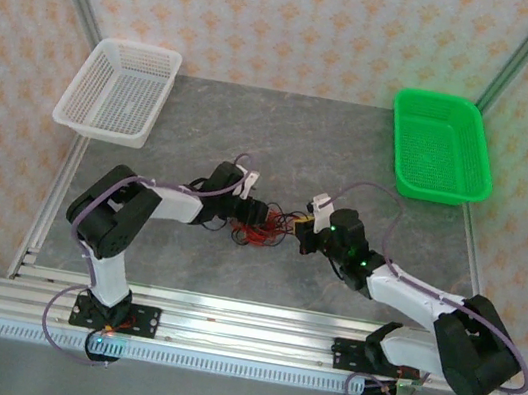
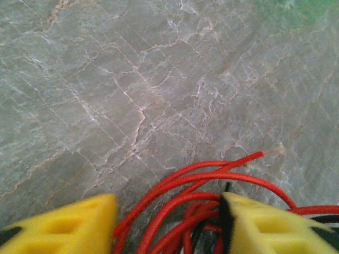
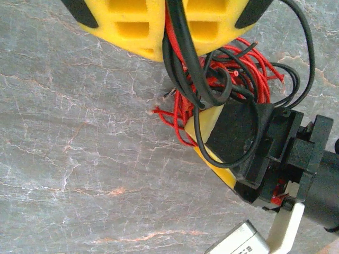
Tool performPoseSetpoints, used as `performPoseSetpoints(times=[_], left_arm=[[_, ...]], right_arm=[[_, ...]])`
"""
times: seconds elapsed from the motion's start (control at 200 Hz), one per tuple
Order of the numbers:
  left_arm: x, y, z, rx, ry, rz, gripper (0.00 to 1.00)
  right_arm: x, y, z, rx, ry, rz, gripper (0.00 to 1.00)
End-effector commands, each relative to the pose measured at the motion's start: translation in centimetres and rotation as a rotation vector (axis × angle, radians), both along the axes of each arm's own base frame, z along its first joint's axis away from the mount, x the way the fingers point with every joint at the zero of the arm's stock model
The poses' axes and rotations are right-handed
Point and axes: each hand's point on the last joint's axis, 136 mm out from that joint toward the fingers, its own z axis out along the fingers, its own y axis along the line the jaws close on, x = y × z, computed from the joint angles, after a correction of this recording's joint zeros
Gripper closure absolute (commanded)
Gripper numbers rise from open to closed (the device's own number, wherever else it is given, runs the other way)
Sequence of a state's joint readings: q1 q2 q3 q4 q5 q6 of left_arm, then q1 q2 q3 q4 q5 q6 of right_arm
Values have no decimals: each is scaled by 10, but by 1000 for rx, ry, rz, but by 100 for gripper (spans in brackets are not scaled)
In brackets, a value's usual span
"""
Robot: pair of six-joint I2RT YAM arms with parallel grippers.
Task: Untangle the cables
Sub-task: Untie the cable.
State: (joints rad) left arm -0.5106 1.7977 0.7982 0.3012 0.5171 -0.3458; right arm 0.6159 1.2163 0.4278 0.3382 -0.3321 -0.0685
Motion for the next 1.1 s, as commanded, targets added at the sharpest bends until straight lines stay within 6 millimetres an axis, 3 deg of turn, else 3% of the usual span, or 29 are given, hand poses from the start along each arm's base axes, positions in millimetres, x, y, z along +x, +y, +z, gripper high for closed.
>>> performPoseSetpoints(times=[0.0,0.135,0.225,0.3,0.556,0.641,0.786,0.896,1.091], left_arm=[[-31,-9,-17,-52,82,-58,66],[-36,-14,-12,-130,94,-45,100],[-31,-9,-2,-148,68,2,100],[-23,1,12,-127,28,65,100],[6,50,99,-38,-186,334,100],[8,71,126,-36,-252,442,100],[-1,112,151,-44,-344,632,100],[-13,132,151,-73,-385,714,100],[-29,153,114,-59,-367,793,100]], right_arm=[[5,-6,0,1,-33,-43,100],[6,-12,0,19,-30,-84,100],[8,-20,0,26,-27,-142,100],[10,-27,14,66,-55,-194,100],[15,-66,37,285,-58,-491,100],[14,-77,31,410,-5,-594,100],[8,-93,3,609,139,-772,100],[7,-85,-12,670,227,-782,100],[9,-67,-39,589,345,-768,100]])
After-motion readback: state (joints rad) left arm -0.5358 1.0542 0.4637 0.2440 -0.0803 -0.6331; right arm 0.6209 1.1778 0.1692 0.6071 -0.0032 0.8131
